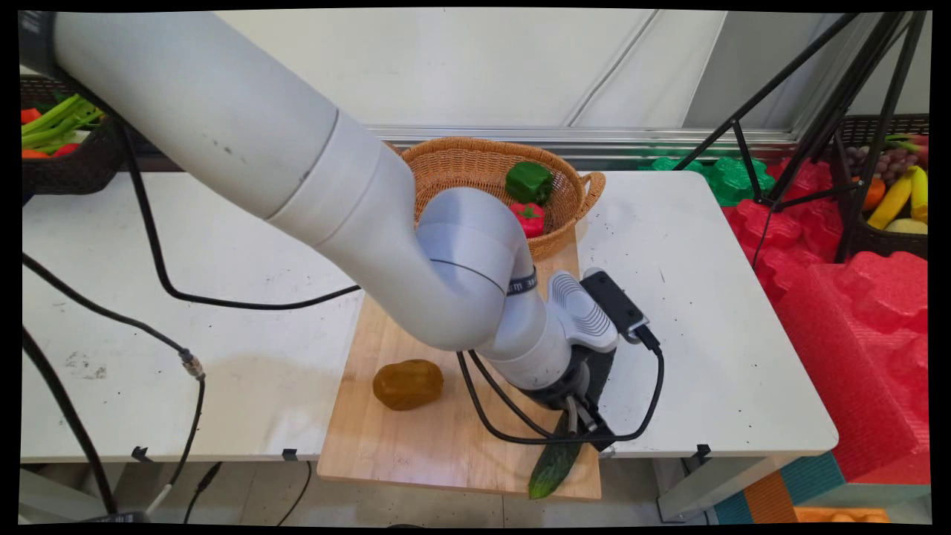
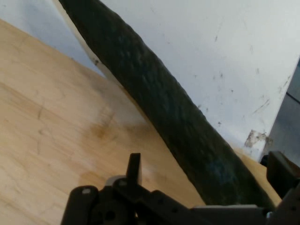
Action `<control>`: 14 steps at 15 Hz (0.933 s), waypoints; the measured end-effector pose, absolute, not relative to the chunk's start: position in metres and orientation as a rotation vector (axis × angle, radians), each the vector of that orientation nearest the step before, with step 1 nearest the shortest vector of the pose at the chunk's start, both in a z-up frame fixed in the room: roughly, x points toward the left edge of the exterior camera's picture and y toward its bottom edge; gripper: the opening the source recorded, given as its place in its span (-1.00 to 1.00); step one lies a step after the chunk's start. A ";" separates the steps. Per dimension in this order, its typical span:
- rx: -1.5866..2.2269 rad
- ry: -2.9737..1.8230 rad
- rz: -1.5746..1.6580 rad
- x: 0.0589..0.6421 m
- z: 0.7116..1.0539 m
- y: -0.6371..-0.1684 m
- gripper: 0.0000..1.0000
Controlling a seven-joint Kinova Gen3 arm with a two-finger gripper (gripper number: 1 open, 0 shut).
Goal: Pick up the cucumber from the cutting board, then place the picked object in the vegetable basket
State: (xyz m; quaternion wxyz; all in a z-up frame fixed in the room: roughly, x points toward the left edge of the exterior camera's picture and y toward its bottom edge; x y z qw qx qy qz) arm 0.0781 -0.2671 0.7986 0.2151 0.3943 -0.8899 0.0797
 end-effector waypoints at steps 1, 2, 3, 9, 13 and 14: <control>1.098 -2.468 0.220 0.078 0.797 -0.267 1.00; 1.101 -2.469 0.219 0.077 0.795 -0.267 1.00; 1.106 -2.470 0.218 0.077 0.793 -0.267 1.00; 1.135 -2.450 0.243 0.080 0.791 -0.263 -1.00; 1.149 -2.425 0.277 0.085 0.798 -0.261 -1.00; 1.151 -2.417 0.287 0.087 0.801 -0.260 -1.00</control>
